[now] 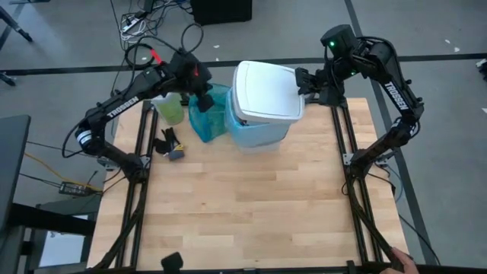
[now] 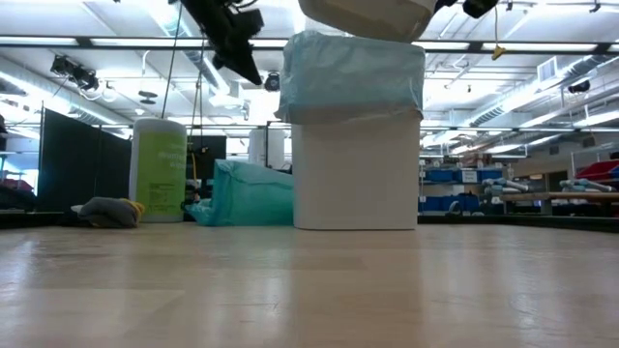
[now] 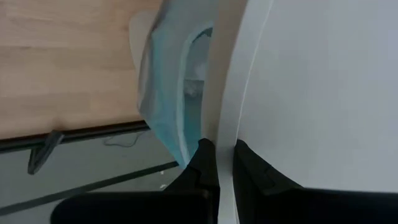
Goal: Place trash/remove bag and relplace
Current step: Put the white trash lid on the white trash bin
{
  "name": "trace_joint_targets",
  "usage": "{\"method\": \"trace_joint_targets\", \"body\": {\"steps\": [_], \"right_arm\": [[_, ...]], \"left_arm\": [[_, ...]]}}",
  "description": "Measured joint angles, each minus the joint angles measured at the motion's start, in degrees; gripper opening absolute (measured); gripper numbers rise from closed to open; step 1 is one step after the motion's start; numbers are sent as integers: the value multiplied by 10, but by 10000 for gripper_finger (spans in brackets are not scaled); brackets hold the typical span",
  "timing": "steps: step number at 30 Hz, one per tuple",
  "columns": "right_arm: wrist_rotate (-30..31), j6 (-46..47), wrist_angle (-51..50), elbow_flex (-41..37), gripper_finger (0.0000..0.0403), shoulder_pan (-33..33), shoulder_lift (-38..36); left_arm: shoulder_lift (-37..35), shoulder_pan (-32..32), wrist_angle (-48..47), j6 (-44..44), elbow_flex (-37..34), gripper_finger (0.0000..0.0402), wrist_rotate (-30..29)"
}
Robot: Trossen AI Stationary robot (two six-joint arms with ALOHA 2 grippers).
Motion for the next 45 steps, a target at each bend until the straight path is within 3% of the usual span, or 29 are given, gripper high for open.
{"method": "trace_joint_targets", "body": {"steps": [15, 17, 22, 25, 34, 41, 45], "right_arm": [[64, -5, -8, -46, 17, 0, 1], [64, -4, -5, -45, 17, 0, -3], [65, 21, 15, -45, 17, 1, -28], [62, 73, 35, -45, 17, 1, -43], [58, 133, 75, -45, 17, 36, -56], [86, 141, 75, -45, 17, 51, -50], [86, 155, 76, -45, 17, 55, -51]], "left_arm": [[103, 92, 203, 71, 0, 8, 30], [114, 106, 254, 55, 0, 8, 71], [154, 139, 345, -20, 0, 8, 276], [184, 147, 366, -46, 0, 8, 355], [257, 147, 470, -61, 0, 8, 378], [298, 131, 562, -144, 0, 8, 487], [311, 116, 571, -153, 0, 8, 509]]}}
